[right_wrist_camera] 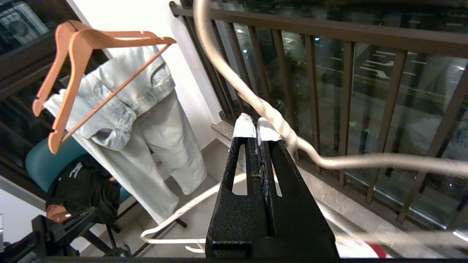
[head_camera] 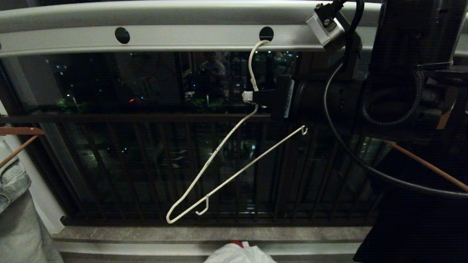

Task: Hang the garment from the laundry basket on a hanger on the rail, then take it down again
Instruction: Pick up the clothes rack on the clothesline

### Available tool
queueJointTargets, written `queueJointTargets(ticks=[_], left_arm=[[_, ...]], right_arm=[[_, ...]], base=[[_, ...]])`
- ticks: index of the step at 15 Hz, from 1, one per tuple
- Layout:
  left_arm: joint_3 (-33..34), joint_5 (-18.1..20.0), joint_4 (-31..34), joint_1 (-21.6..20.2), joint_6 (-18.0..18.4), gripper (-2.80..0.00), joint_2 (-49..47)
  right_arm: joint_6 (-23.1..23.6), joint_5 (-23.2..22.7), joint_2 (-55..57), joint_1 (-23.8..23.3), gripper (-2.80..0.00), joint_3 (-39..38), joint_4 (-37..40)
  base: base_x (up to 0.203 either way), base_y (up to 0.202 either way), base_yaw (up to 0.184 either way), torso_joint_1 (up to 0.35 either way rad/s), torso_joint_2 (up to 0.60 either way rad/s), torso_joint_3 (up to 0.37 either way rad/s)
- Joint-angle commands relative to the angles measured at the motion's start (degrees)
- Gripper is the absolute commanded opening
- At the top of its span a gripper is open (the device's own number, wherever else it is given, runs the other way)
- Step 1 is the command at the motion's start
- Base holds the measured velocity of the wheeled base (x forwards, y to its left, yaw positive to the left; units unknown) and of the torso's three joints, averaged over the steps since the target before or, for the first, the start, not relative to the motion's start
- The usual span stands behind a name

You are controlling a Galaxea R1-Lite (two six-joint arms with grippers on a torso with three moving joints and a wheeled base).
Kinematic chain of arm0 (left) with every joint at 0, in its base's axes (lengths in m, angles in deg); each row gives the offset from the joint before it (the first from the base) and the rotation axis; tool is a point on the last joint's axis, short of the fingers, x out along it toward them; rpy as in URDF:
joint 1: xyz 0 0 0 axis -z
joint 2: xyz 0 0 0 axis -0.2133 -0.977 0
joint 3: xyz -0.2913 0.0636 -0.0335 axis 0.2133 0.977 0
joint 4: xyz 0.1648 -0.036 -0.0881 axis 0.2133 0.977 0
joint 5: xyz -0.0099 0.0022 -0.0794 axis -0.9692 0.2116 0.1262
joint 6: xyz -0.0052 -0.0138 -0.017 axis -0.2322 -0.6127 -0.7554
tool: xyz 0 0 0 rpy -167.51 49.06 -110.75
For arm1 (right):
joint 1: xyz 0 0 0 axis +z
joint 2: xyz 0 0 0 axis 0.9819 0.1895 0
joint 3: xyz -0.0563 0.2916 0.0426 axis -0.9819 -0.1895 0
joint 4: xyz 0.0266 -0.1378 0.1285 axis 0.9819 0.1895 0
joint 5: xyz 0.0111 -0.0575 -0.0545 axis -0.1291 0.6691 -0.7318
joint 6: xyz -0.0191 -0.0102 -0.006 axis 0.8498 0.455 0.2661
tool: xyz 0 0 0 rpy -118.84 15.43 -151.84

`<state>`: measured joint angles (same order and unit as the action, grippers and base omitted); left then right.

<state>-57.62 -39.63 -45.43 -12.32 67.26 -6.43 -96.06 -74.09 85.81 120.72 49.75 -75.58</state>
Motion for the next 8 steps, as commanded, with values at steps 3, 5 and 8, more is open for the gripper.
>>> queueJointTargets(ticks=[3, 5, 8], left_arm=[[0.0, 0.0, 0.0, 0.0, 0.0, -2.80, 0.0], [0.0, 0.0, 0.0, 0.0, 0.0, -2.80, 0.0], [0.0, 0.0, 0.0, 0.0, 0.0, -2.80, 0.0]], right_arm=[[-0.2, 0.0, -1.4, 0.0, -2.80, -2.1, -0.1], [-0.2, 0.1, -2.4, 0.1, -2.80, -3.1, 0.2], [-0.1, 2.6, -5.1, 1.3, -2.80, -3.8, 3.3]], base=[[0.000, 0.000, 0.000, 0.000, 0.00, 0.000], [0.000, 0.000, 0.000, 0.000, 0.00, 0.000], [0.000, 0.000, 0.000, 0.000, 0.00, 0.000]])
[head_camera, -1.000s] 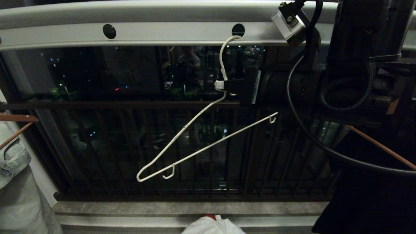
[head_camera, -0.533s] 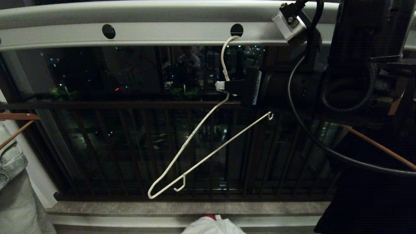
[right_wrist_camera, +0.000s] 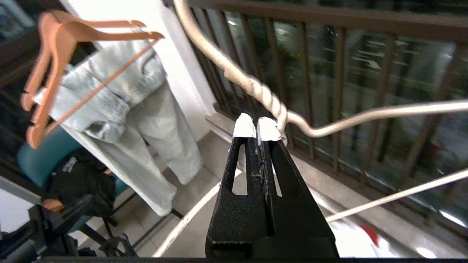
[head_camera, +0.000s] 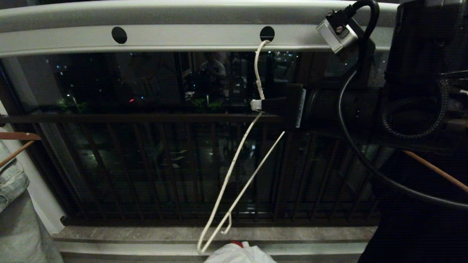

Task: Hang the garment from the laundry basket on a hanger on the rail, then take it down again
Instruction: Pick up the clothes rack on the clothesline

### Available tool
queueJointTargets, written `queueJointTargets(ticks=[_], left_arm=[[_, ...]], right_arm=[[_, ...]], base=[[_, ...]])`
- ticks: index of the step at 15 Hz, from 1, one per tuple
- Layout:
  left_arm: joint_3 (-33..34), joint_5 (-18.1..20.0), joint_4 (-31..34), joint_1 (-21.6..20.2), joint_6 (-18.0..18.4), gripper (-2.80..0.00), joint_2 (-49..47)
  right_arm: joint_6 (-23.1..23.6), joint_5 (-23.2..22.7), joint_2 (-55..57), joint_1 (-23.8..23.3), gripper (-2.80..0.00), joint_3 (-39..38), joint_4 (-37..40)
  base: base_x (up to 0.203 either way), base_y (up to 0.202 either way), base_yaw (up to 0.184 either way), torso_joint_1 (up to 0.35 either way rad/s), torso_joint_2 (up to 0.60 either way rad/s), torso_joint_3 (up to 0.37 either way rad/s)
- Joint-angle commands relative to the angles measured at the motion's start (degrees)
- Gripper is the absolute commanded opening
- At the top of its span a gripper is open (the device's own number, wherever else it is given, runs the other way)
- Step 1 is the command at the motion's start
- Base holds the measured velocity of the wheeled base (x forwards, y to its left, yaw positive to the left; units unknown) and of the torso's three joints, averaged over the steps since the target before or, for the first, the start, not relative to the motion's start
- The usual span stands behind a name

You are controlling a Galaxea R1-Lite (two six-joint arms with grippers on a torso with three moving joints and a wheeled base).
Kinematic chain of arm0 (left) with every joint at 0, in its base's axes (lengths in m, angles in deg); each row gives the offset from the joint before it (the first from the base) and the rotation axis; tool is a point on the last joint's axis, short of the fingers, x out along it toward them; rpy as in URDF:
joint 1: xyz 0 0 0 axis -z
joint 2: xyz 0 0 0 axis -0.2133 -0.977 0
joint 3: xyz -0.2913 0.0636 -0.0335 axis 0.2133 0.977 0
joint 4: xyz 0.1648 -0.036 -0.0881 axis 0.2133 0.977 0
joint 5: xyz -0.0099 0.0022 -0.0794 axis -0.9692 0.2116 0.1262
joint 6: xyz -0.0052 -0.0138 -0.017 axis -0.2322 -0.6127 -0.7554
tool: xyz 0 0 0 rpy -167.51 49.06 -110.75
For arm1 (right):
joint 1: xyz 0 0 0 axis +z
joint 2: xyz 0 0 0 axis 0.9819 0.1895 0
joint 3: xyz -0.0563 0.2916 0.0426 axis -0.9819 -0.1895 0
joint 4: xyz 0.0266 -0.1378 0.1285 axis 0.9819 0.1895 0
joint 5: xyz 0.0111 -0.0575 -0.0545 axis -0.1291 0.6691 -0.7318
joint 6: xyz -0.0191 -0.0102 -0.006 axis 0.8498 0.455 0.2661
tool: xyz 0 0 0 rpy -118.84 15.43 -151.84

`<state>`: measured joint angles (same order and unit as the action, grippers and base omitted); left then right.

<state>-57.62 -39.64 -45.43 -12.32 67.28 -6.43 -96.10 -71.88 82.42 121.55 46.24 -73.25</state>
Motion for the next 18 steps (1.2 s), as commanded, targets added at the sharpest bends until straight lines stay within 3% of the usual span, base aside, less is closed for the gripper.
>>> queueJointTargets(ticks=[1, 2, 3, 9, 18], left_arm=[[0.0, 0.0, 0.0, 0.0, 0.0, -2.80, 0.0], [0.0, 0.0, 0.0, 0.0, 0.0, -2.80, 0.0], [0.0, 0.0, 0.0, 0.0, 0.0, -2.80, 0.0], [0.0, 0.0, 0.0, 0.0, 0.0, -2.80, 0.0], [0.0, 0.0, 0.0, 0.0, 0.0, -2.80, 0.0]], right_arm=[[-0.1, 2.6, -2.5, 1.2, -2.80, -0.3, 3.4], [-0.1, 4.7, -3.3, 1.9, -2.80, -0.3, 5.4], [-0.1, 5.4, -4.3, 2.2, 0.00, -0.5, 6.7], [0.2, 10.5, -9.2, 4.8, 0.00, -0.6, 13.3], [0.2, 10.1, -3.9, 6.1, 0.00, -1.8, 14.2]], base=[[0.000, 0.000, 0.000, 0.000, 0.00, 0.000], [0.000, 0.000, 0.000, 0.000, 0.00, 0.000], [0.000, 0.000, 0.000, 0.000, 0.00, 0.000], [0.000, 0.000, 0.000, 0.000, 0.00, 0.000], [0.000, 0.000, 0.000, 0.000, 0.00, 0.000]])
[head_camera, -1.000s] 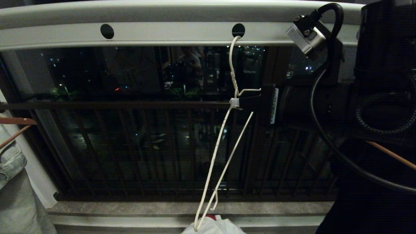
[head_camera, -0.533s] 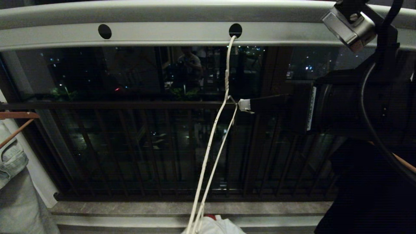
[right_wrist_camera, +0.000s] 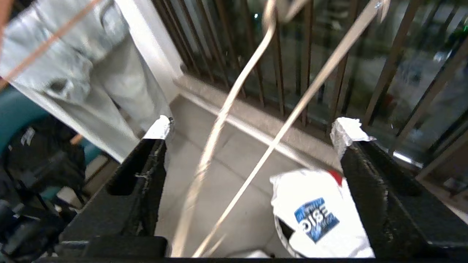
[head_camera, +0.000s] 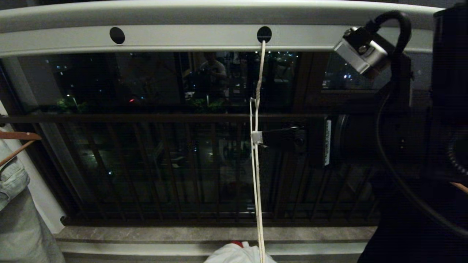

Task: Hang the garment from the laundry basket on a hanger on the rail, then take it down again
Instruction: Pick up the clothes rack on the clothesline

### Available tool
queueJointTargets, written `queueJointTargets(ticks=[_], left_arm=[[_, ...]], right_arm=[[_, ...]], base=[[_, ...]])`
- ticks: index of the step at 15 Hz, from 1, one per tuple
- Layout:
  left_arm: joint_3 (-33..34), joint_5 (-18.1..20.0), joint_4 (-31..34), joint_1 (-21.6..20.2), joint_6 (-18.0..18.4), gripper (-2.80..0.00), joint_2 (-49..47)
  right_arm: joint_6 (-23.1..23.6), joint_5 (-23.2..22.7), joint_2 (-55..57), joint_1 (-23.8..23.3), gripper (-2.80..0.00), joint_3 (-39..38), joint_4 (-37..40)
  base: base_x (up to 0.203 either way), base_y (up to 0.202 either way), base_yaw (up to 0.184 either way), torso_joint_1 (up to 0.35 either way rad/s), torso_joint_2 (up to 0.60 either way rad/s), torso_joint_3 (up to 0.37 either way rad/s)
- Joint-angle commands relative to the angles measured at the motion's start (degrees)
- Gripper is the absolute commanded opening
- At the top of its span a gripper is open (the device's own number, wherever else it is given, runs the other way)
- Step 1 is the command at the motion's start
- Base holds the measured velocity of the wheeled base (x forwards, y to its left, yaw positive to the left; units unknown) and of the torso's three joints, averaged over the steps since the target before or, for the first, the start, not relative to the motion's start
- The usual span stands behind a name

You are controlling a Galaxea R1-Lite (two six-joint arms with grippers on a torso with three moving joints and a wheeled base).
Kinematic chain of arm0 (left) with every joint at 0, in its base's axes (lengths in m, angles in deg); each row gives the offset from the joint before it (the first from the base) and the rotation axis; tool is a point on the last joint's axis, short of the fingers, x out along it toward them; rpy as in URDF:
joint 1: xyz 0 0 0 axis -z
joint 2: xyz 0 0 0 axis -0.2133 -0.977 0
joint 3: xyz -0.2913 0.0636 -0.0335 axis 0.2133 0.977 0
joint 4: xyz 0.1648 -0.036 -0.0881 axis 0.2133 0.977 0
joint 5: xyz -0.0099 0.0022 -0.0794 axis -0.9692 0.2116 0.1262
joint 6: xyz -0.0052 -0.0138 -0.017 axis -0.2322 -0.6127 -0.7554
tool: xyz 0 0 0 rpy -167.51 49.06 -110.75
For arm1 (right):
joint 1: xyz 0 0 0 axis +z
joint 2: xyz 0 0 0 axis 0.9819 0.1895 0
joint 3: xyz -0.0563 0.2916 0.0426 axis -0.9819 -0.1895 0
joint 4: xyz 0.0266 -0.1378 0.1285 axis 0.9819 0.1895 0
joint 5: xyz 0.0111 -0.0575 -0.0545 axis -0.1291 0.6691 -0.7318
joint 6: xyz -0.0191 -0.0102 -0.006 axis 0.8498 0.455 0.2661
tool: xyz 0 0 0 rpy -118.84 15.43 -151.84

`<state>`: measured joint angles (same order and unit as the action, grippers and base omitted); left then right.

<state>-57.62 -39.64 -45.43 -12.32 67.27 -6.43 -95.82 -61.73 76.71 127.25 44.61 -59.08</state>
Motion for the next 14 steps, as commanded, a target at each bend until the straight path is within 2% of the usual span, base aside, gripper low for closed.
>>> queueJointTargets(ticks=[1, 3, 6, 14], left_arm=[[0.0, 0.0, 0.0, 0.0, 0.0, -2.80, 0.0], [0.0, 0.0, 0.0, 0.0, 0.0, -2.80, 0.0], [0.0, 0.0, 0.0, 0.0, 0.0, -2.80, 0.0], [0.0, 0.0, 0.0, 0.0, 0.0, -2.80, 0.0]], right_arm=[[-0.1, 0.0, 3.3, 0.6, 0.00, -0.1, -0.1], [1.5, 0.4, 6.5, 0.6, 0.00, 0.5, -2.2], [5.7, 4.4, 8.1, -0.1, 0.00, 0.7, -4.0], [7.6, 7.8, 5.0, -0.8, 0.00, -0.2, -0.7]], base=[[0.000, 0.000, 0.000, 0.000, 0.00, 0.000], [0.000, 0.000, 0.000, 0.000, 0.00, 0.000], [0.000, 0.000, 0.000, 0.000, 0.00, 0.000], [0.000, 0.000, 0.000, 0.000, 0.00, 0.000]])
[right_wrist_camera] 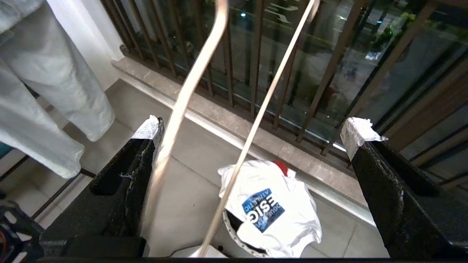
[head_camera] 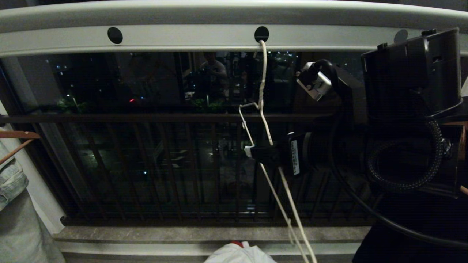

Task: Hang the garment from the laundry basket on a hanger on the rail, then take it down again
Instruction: Pick up the clothes rack on the clothesline

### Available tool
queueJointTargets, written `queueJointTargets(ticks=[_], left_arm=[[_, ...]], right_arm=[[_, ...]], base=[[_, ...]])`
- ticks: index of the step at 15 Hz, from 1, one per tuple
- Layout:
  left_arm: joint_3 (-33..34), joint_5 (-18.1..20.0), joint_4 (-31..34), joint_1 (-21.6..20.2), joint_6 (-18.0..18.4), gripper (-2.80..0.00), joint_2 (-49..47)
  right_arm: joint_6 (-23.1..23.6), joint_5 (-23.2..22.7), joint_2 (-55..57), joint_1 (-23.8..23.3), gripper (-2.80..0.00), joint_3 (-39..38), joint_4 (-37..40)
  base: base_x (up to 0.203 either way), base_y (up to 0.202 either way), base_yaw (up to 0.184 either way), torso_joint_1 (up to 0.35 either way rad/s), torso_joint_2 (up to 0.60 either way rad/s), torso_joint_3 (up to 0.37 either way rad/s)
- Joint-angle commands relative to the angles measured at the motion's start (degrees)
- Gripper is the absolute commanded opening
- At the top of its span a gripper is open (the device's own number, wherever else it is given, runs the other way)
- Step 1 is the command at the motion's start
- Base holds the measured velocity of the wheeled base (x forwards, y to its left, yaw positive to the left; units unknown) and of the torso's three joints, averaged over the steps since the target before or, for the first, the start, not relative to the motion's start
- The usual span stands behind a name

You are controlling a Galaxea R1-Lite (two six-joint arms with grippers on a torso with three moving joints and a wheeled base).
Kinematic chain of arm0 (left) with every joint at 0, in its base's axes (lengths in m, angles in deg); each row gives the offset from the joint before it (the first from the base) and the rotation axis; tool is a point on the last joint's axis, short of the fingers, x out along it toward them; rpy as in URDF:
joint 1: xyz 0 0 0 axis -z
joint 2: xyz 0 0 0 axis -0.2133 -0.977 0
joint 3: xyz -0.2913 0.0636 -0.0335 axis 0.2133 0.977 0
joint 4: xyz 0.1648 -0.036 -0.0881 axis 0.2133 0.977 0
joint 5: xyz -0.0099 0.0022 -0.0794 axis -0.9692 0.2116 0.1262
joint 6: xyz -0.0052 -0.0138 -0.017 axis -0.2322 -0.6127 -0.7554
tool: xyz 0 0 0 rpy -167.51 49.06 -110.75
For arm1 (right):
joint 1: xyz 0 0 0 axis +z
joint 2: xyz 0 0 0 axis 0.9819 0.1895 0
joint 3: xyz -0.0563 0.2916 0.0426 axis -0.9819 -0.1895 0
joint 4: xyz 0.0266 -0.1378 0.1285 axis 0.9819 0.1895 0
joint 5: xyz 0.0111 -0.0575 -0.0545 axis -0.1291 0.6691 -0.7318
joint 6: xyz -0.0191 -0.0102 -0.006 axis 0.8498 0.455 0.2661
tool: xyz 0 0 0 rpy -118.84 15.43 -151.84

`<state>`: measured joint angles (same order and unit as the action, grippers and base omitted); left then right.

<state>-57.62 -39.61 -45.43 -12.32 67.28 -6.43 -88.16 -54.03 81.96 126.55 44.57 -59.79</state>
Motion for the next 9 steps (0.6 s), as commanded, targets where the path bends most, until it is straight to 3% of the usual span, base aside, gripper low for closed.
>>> queueJointTargets(ticks=[1, 9], left_arm=[[0.0, 0.0, 0.0, 0.0, 0.0, -2.80, 0.0], [0.0, 0.0, 0.0, 0.0, 0.0, -2.80, 0.0]], right_arm=[[0.3, 0.2, -0.4, -0.1, 0.00, -0.3, 0.0], [0.7, 1.6, -1.1, -0.3, 0.00, -1.5, 0.2]], base=[[0.000, 0.000, 0.000, 0.000, 0.00, 0.000], [0.000, 0.000, 0.000, 0.000, 0.00, 0.000]])
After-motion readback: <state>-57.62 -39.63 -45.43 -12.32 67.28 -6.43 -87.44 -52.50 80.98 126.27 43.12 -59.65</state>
